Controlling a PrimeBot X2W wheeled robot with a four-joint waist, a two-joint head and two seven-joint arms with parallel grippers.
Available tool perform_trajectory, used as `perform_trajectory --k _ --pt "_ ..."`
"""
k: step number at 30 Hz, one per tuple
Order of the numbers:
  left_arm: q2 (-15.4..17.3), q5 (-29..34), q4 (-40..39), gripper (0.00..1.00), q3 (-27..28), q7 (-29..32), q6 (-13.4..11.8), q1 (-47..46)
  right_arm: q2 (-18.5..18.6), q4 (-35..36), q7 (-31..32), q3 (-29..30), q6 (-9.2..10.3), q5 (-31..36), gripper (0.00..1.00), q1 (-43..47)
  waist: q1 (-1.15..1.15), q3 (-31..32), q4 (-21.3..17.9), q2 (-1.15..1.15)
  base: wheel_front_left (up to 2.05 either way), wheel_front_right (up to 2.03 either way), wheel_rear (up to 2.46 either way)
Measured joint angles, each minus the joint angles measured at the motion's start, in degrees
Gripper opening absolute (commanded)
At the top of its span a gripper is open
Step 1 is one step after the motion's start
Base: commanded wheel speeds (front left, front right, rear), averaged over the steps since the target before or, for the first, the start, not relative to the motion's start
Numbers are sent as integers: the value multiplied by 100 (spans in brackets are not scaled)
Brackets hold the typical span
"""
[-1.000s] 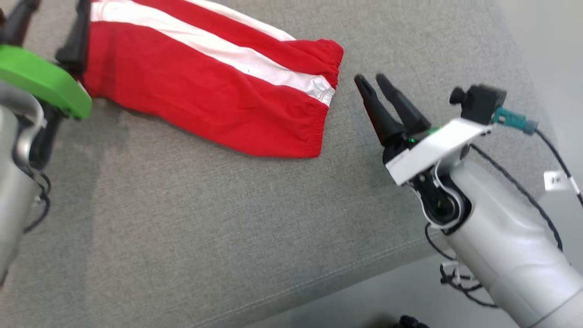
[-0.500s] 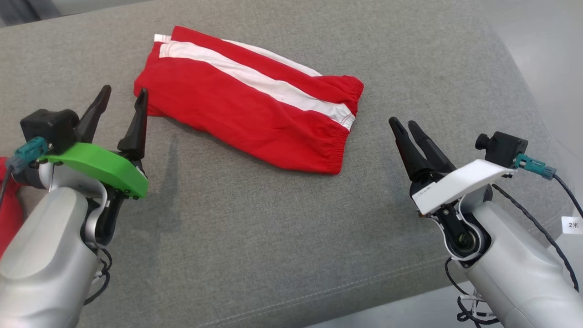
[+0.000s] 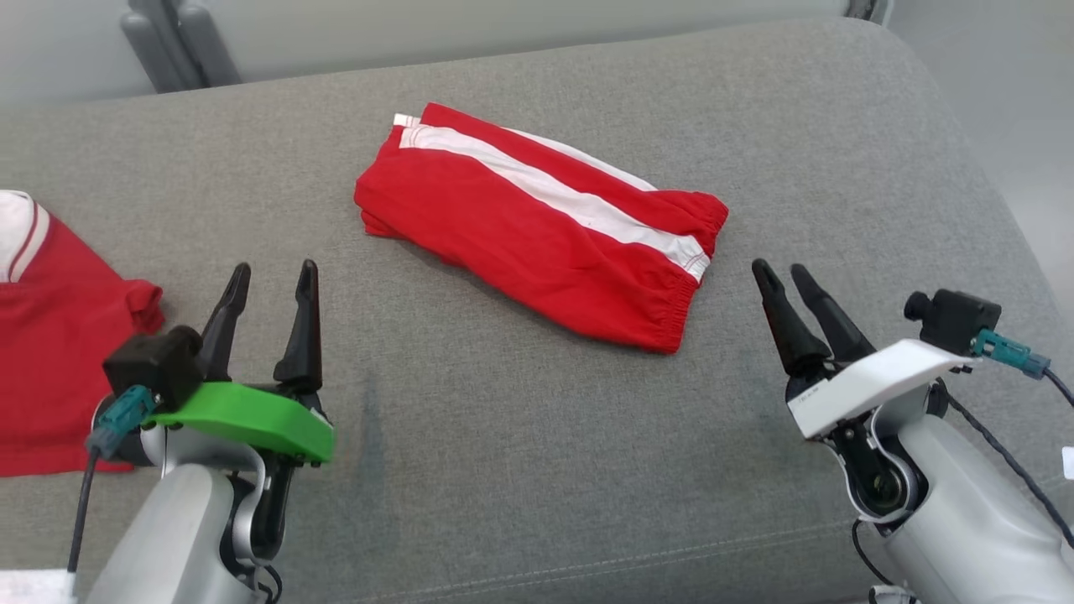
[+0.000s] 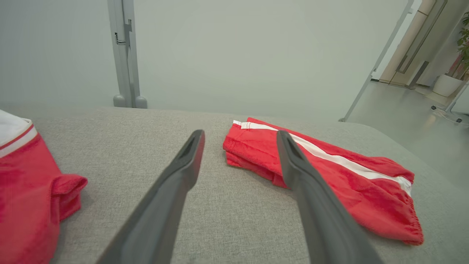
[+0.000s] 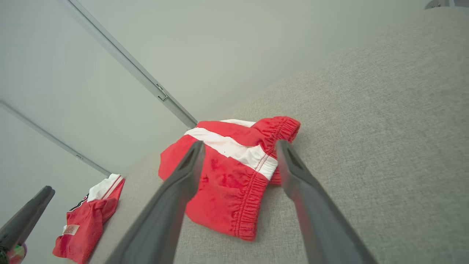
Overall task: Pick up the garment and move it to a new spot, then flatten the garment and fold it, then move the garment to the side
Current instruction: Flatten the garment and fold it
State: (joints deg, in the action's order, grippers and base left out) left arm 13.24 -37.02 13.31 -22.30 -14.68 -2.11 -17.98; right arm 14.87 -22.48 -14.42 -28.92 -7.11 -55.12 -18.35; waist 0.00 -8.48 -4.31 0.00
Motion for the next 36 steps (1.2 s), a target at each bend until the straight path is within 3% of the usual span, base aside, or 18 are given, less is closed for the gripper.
perform_trajectory --k 12,22,36 --pt "-271 591 -586 100 113 0 64 711 -224 -767 0 111 8 131 100 201 0 249 376 0 0 0 0" --pt "-424 826 -831 100 133 0 237 887 -243 -1605 159 216 186 20 100 -452 0 92 665 0 0 0 0" --pt "-594 1085 -1012 100 296 0 432 947 -258 -2402 637 255 157 -142 100 -1199 0 -338 961 0 0 0 0"
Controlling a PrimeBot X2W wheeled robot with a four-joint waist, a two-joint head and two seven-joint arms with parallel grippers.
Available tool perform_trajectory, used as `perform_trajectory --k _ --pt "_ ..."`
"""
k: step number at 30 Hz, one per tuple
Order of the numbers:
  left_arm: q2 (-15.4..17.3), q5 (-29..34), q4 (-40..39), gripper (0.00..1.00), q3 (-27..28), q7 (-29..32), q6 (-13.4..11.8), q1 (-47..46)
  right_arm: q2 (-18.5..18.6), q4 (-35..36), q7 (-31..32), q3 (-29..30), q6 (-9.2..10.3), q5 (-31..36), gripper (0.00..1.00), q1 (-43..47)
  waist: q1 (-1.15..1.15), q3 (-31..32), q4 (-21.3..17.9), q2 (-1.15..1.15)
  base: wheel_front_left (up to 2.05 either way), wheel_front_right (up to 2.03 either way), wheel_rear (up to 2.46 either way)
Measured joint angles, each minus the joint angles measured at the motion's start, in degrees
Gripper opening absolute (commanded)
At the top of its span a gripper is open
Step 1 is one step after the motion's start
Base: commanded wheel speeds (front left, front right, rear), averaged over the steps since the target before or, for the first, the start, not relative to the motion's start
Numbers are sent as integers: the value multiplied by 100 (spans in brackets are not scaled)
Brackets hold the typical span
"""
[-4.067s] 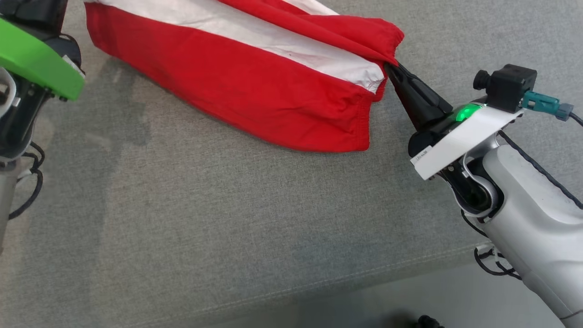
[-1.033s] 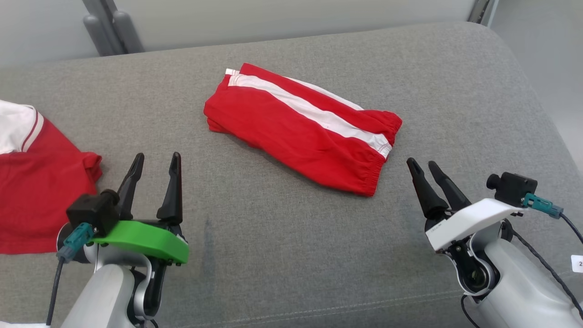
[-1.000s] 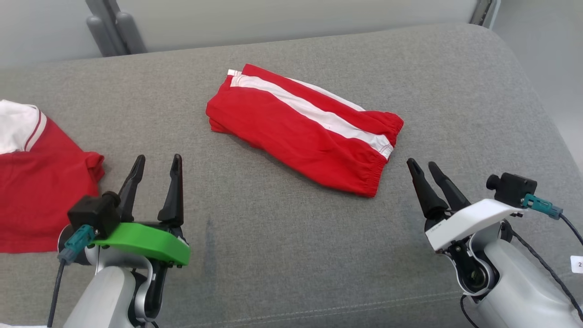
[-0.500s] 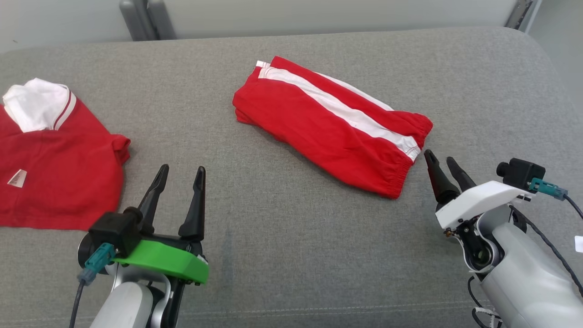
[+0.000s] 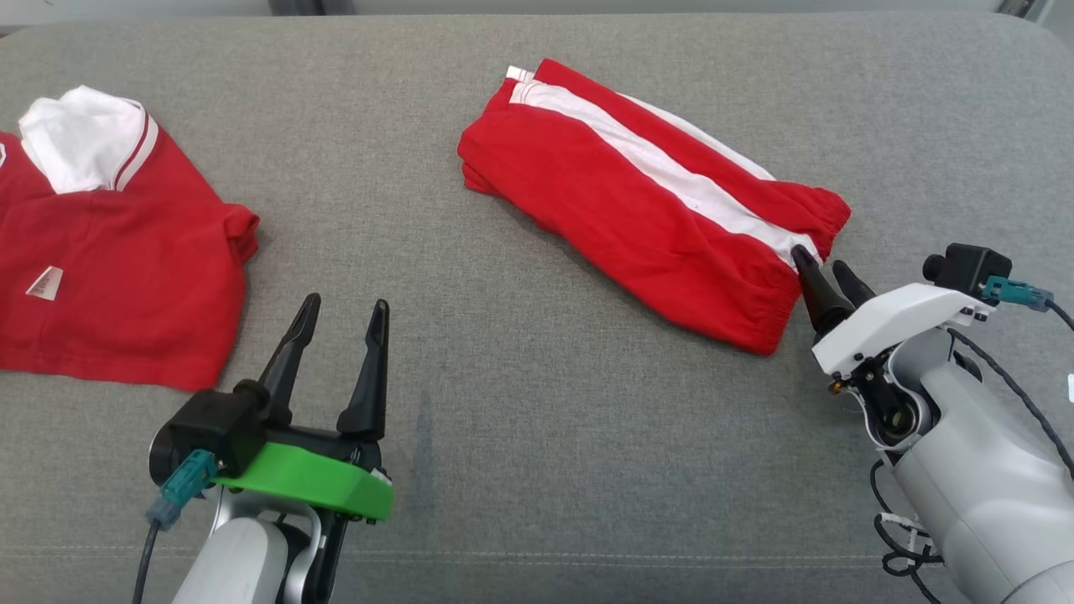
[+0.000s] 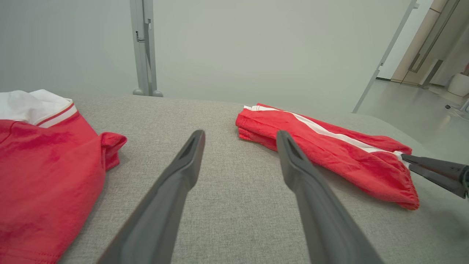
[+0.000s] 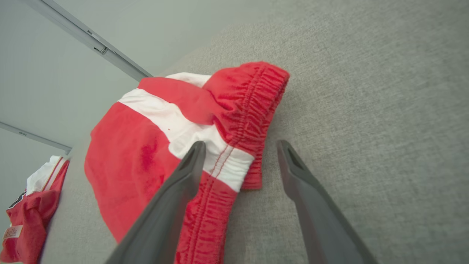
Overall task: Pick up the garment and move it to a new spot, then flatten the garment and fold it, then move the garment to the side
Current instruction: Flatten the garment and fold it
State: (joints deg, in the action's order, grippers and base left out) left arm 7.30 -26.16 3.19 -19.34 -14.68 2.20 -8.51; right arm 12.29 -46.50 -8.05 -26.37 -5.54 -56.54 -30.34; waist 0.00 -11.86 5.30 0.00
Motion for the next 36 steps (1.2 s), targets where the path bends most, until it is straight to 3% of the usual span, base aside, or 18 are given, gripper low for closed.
perform_trajectory --k 8,9,10,11,26,30,36 --pt "-96 191 4 100 93 -1 91 0 -154 -324 214 -162 -51 0 100 -233 0 -113 85 0 0 0 0" --pt "-101 204 7 100 103 -1 115 0 -165 -357 236 -166 -52 -1 65 -237 0 -116 88 0 0 0 0" --pt "-109 225 7 100 112 -1 131 0 -167 -390 252 -168 -69 -1 19 -244 0 -117 91 0 0 0 0" --pt "-118 243 10 100 123 -1 133 0 -166 -411 246 -165 -97 -1 0 -257 0 -117 94 0 0 0 0" --pt "-222 327 129 100 430 -1 240 191 -307 -347 -169 -156 -152 -219 0 -377 0 106 -108 0 0 0 0" --pt "-225 365 135 100 466 -1 279 296 -194 -119 -183 -293 -152 -252 0 -313 0 157 -234 0 0 0 0" --pt "-235 378 147 100 581 -1 304 383 282 96 -201 -466 -152 -240 0 -81 0 222 -521 0 0 0 0"
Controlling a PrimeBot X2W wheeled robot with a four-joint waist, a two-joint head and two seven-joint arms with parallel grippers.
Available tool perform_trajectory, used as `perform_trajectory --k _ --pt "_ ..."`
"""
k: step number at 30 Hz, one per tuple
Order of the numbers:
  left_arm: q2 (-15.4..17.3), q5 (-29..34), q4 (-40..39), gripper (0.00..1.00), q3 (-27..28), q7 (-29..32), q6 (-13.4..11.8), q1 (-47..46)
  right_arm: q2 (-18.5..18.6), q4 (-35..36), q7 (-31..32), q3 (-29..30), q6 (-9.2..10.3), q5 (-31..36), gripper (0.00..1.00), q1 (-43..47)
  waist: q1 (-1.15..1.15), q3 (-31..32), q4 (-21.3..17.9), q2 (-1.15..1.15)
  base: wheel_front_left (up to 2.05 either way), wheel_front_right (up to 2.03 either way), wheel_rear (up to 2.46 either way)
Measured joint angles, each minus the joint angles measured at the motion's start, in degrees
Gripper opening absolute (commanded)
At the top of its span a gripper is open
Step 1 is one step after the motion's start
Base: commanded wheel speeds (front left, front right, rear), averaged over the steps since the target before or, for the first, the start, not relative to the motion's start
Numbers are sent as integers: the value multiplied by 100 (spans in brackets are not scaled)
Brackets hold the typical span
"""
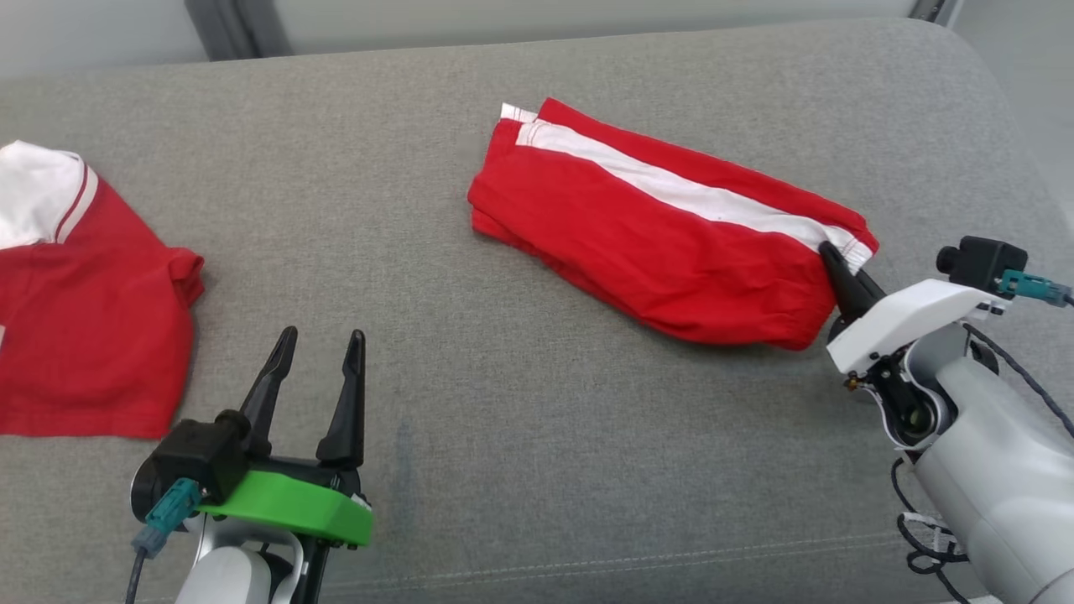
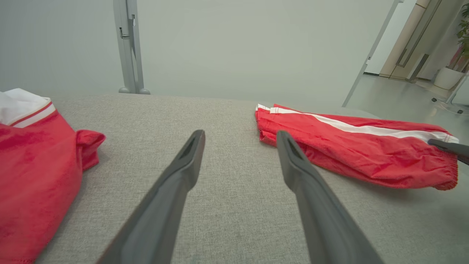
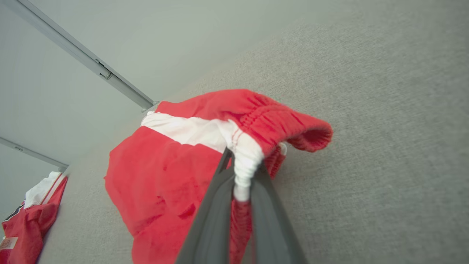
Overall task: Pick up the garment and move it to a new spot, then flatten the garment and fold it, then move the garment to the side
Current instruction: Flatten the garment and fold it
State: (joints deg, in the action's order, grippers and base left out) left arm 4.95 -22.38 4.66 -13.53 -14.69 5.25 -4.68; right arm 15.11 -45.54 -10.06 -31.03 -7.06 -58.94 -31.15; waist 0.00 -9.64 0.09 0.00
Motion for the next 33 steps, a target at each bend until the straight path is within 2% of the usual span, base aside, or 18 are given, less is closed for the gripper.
perform_trajectory --k 8,11,19,26,33 --pt "-31 114 71 100 -21 0 54 121 633 247 1 -26 0 -13 0 229 0 155 -306 0 0 0 0" --pt "-51 149 86 100 -99 0 74 133 757 420 2 15 0 -40 0 213 0 215 -361 0 0 0 0" --pt "-107 156 185 100 -323 1 97 125 676 775 419 -503 0 154 0 -366 0 154 -208 0 0 0 0" --pt "-159 154 193 100 -335 1 130 113 413 653 917 -676 2 288 0 -955 0 13 145 0 0 0 0" --pt "-200 127 220 100 -347 1 132 23 219 376 1313 -701 325 360 0 -1635 0 -188 577 0 0 0 0"
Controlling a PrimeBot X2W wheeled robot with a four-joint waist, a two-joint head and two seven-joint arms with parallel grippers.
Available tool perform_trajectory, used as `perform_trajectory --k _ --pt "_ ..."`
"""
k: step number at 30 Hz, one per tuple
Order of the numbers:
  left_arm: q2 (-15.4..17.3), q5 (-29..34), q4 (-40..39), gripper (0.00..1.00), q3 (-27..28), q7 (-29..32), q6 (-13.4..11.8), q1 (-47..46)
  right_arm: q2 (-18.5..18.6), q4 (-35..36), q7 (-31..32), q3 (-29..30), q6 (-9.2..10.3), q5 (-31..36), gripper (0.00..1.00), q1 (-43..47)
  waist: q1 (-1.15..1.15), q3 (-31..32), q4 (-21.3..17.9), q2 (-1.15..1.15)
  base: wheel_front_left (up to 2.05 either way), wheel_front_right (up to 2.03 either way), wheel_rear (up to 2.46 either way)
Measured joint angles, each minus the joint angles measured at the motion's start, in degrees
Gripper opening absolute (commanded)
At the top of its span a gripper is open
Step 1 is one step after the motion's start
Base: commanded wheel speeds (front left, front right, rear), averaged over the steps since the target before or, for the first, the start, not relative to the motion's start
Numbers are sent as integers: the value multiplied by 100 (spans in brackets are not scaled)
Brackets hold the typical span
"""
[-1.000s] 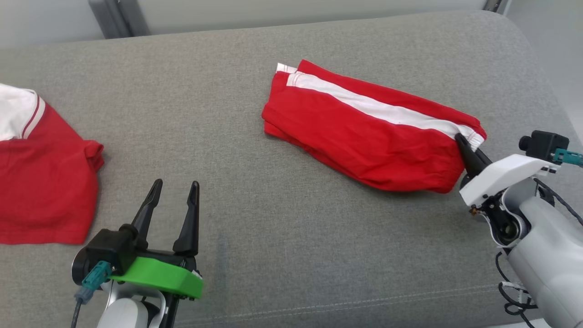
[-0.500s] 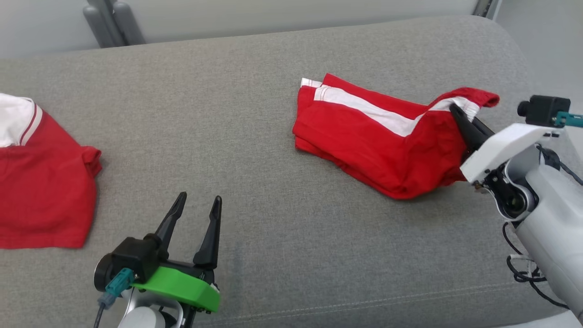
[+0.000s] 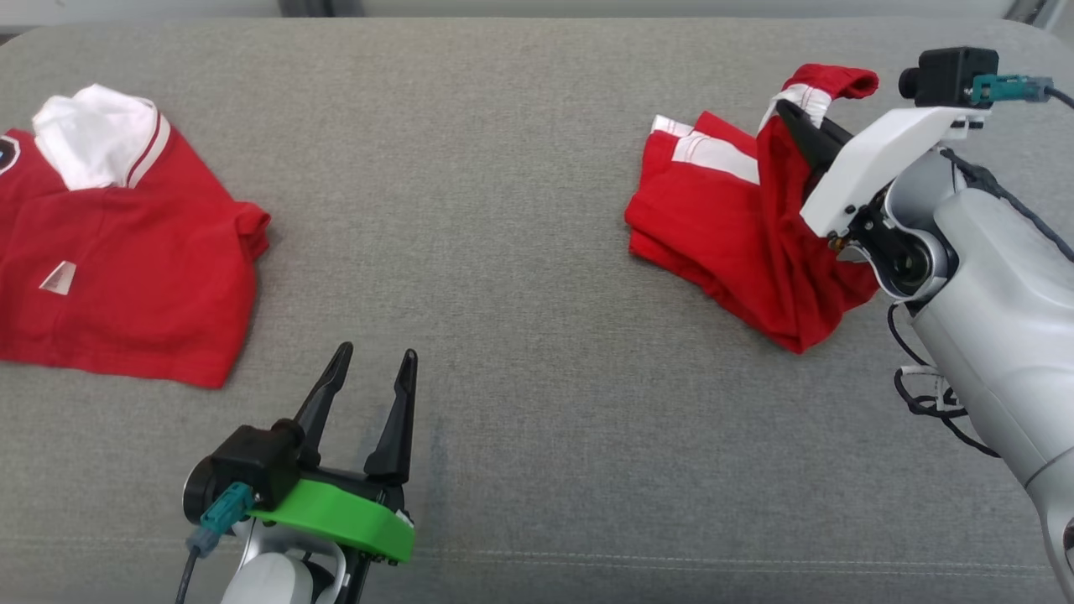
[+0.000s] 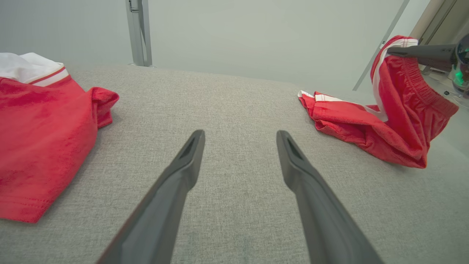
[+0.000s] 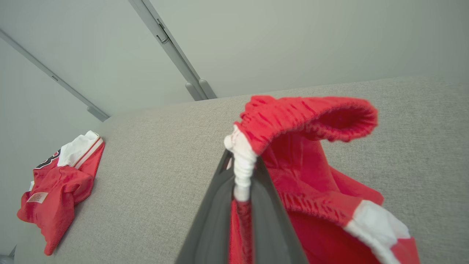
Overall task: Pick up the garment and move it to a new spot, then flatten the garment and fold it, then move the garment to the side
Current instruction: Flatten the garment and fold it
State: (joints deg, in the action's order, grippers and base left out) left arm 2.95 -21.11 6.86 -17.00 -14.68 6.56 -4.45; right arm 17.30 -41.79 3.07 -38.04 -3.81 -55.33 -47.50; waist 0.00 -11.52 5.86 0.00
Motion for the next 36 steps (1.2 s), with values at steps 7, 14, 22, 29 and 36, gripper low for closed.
perform_trajectory --k 7,14,22,29,36 --pt "-18 -49 55 100 -8 0 5 -137 -199 -535 464 -189 268 75 6 -285 0 -176 415 0 0 0 0" --pt "-29 -91 90 100 130 0 5 -137 -502 -722 564 -372 263 249 100 -552 0 -256 574 0 0 0 0" --pt "-30 -91 159 100 226 0 7 -136 -602 -857 486 -386 121 247 100 -610 0 -170 420 0 0 0 0" --pt "-34 -89 188 100 361 0 49 -129 -534 -639 -35 -232 -96 238 100 -610 0 -22 183 0 0 0 0" --pt "-35 -9 185 100 419 0 51 -108 -180 -397 -694 -86 -174 244 100 -447 0 142 -143 0 0 0 0"
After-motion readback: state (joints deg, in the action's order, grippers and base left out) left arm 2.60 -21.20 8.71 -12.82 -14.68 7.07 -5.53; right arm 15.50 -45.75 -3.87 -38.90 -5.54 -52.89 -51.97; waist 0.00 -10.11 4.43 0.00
